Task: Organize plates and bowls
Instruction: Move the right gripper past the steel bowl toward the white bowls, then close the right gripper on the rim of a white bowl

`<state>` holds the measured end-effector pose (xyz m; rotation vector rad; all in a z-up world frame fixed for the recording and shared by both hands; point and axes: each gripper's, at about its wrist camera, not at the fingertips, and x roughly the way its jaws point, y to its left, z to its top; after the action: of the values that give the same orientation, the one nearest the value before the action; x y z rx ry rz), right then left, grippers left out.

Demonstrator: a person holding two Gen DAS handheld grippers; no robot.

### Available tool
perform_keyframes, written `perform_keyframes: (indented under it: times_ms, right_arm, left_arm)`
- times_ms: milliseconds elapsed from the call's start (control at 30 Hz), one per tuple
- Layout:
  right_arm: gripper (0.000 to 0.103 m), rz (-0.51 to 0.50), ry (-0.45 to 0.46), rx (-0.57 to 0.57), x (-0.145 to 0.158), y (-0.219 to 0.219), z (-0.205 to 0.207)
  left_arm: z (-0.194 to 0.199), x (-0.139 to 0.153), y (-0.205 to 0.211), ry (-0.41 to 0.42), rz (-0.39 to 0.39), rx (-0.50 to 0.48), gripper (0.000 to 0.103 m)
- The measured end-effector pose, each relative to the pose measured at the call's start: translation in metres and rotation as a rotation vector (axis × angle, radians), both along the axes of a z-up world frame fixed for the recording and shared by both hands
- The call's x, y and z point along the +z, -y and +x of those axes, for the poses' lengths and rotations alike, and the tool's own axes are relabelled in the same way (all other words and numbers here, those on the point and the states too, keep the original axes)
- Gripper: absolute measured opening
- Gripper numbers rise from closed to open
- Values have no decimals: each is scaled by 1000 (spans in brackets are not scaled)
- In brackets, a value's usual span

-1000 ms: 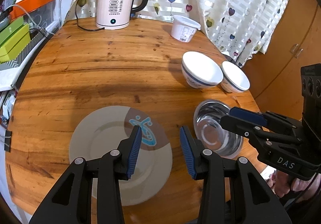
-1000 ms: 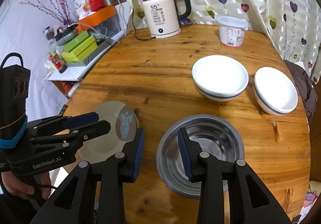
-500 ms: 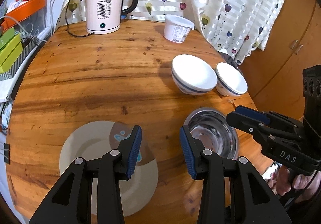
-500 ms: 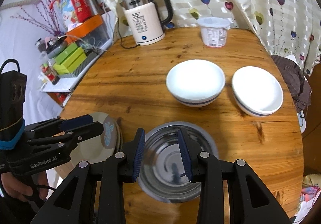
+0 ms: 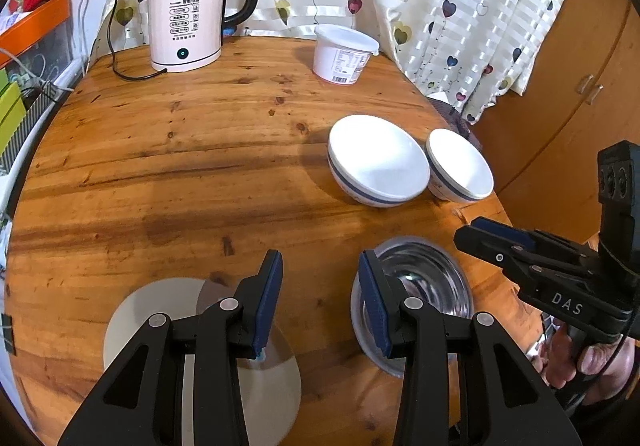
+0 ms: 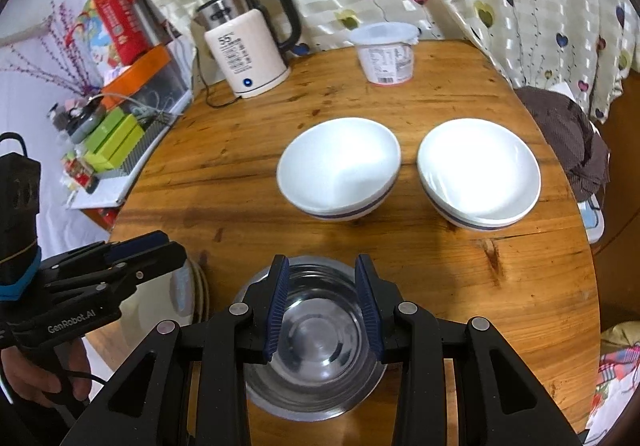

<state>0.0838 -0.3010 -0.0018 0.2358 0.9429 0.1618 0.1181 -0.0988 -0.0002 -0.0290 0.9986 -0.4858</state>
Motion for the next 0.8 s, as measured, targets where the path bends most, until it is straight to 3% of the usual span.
perform_keyframes:
  times_ms: [800]
  right_arm:
    - [33,79,-31,-91,-17,29,54]
  left_arm:
    - [66,-11,41,-64,-26,-38,41]
